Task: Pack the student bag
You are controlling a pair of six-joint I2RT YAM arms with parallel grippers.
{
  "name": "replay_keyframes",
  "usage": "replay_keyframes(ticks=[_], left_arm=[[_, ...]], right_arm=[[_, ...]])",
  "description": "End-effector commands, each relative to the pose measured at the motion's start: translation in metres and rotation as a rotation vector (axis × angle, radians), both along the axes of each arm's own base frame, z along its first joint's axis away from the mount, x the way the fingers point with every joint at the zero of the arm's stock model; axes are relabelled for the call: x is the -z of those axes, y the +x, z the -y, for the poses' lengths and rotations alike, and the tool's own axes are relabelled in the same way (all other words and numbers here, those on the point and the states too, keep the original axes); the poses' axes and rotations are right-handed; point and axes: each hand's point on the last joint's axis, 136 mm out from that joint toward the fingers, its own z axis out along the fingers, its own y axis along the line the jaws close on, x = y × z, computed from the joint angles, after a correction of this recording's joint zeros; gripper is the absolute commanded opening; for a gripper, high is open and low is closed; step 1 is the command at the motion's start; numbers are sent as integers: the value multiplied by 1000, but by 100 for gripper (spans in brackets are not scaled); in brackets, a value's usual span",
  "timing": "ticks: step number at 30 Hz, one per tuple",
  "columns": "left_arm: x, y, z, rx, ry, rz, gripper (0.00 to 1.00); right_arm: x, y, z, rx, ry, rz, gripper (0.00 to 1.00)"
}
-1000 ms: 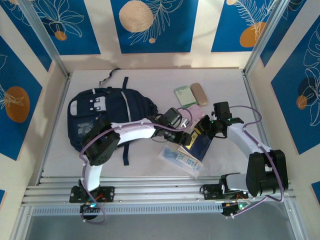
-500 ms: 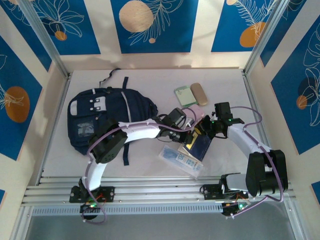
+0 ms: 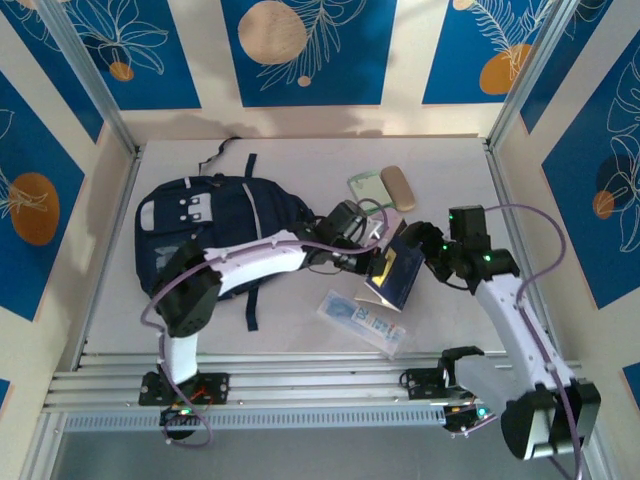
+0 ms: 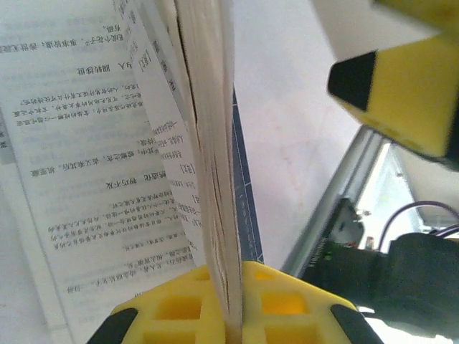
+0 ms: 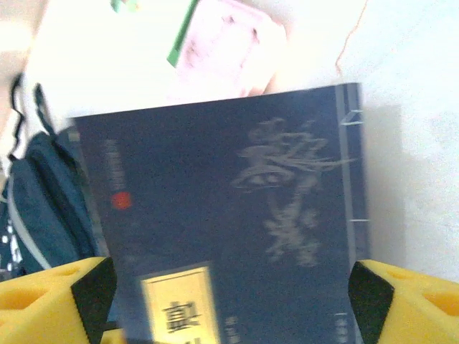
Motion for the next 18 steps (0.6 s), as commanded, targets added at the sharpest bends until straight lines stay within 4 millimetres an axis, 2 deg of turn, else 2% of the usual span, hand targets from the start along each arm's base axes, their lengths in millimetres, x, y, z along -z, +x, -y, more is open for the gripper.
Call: replay_keyframes(ticks=[1,4,8,10,14,18], left_arm=[[-74,5,-5,-6,-118,105,0],[-101,0,-14,-5,-152,136,0],[-129,-12,-30,13,-200,181,0],[-139,-19,-37,26,-225,195,0],[-156,-31,-52,40,-252,219,0],[-166,-39,-62,51,-272,231,0]], right_arm=[[-8,-19,13,25,-26,22,86],[-23,-24,5,4,69,85,86],[-45,-25,-19,-91,245,147,90],[-58,-25,-37,-171,351,193,92],[-82,-23,-68,-314,625,291,88],[-99,-24,-78,-403,700,388,85]])
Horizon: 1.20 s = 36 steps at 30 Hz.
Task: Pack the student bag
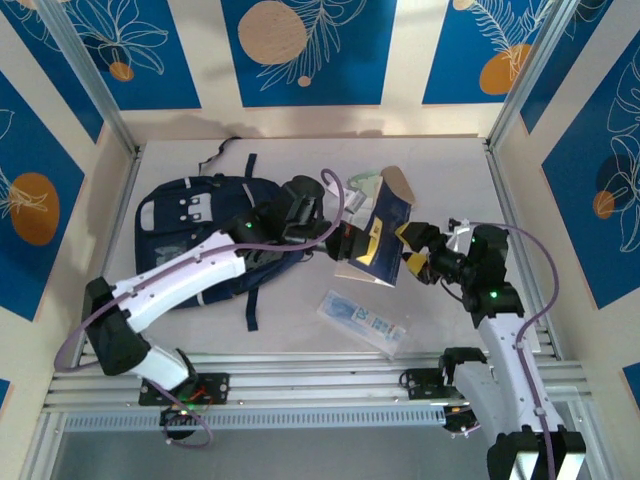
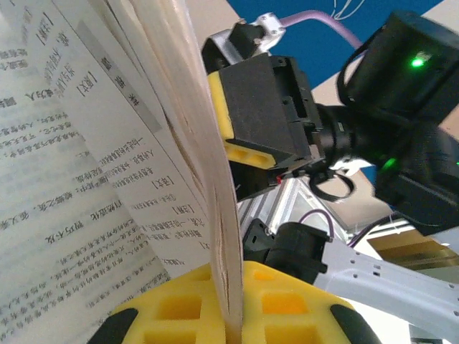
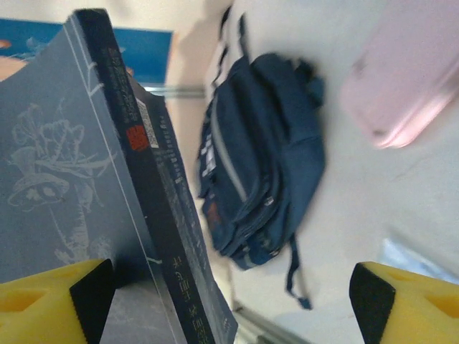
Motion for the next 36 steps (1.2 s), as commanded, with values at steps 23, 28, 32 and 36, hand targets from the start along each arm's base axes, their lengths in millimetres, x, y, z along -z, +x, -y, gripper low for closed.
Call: replay_keyframes(ticks=[23,28,32,36], left_arm=[[2,-11,-43,-55,21,-16,40],[23,7,-69,-261,36,-143,62],[30,18,-89,-477,-101,-284,69],[32,29,-96,-636,-414,-438,73]], right_arm=[[-77,-37,-40,-139,8,319,10],[-66,-25,-15,75,-26,266,6],[-58,-14,6,270,-30,229,3],[-50,-3,10,390,23,226,0]])
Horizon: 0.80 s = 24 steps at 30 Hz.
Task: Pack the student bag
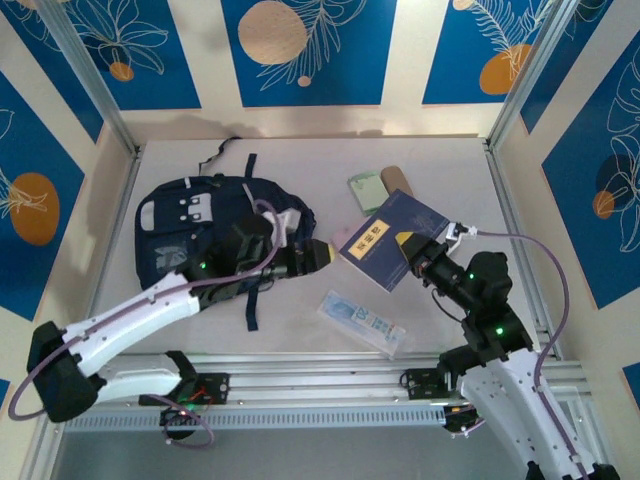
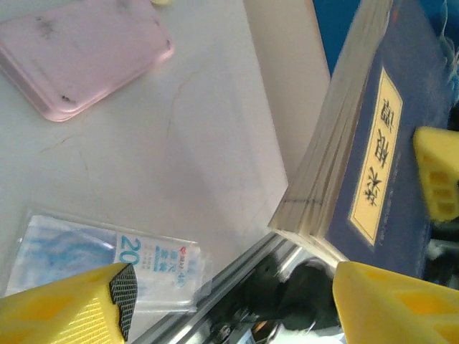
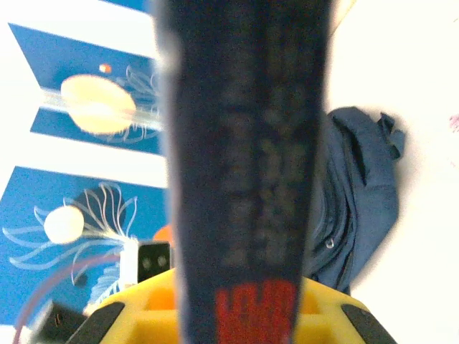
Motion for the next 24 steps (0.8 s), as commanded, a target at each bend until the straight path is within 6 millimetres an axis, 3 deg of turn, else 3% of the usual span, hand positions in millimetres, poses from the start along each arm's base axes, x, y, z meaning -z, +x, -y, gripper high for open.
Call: replay_keyframes(ticks=[1,3,8,15,24], left_arm=[[-30,23,-2,-246,-349,-73,74],[-34,21,0,-286,-365,-58,80],[-53,14,27,-243,-456,-50,82],[-37,16,41,-264,-470,-119,81],[-24,17,38,-295,-437,-164,78]], right_arm=[[8,21,21,218,71,-5,0],[6,25,17,243,91,22,0],[-1,32,0,235,69,32,0],[-7,41,-14,229,96,32,0],[-20,44,-17,229,105,48,0]])
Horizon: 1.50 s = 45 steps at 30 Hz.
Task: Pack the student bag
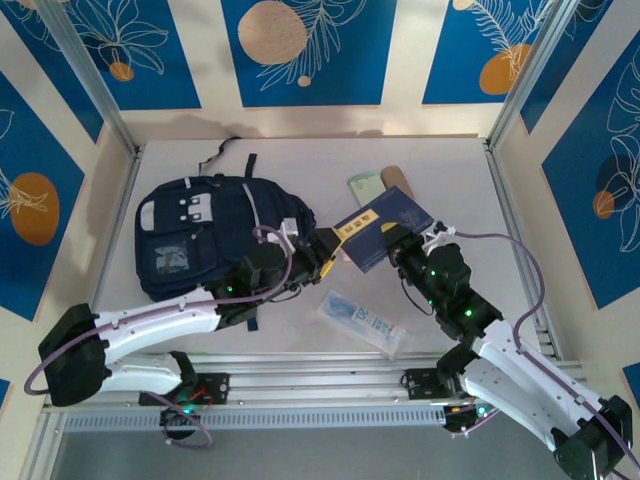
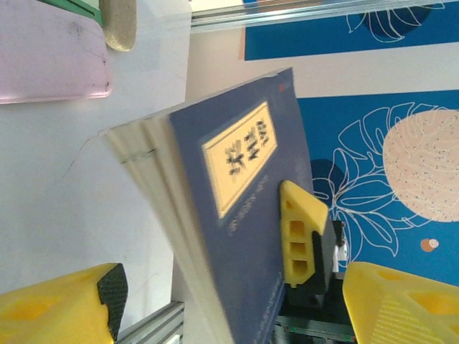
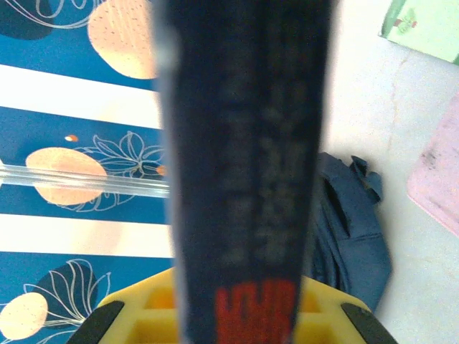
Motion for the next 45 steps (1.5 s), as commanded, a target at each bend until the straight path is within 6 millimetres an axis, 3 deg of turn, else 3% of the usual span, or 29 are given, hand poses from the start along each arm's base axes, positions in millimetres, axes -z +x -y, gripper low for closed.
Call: replay_keyframes(ticks=[1,11,20,26,29,31,34,38,42,45], left_arm=[[-11,2,2,-20,-48,-11,77],[-11,17,23,-36,-85,-22,70],[-18,26,32,-57,-136,-9,33],[-19,25,18,-93,-111,1,7],[-19,25,6,-125,-81,13,0],[-21,24,1,-126,-39,42,0],[-26,29,-10,-92,78,103,0],[-31,40,-50,-99,290,200,0],[-39,44,-89,-79,466,301,0],[-48,40,-103,13,617,420,0]], right_arm=[[-41,4,2,32,77,94,0],[-45,0,-12,-5,91,103,0],[-30,-3,-14,-5,84,81,0],[-16,-4,-6,30,45,39,0],[-11,-4,-5,33,11,22,1],[-12,-4,-6,16,-54,18,17],[-10,-6,-5,-11,-179,-3,54],[9,-15,17,18,-341,-145,79],[16,-21,30,11,-467,-167,85],[-3,-25,8,-160,-567,35,84]])
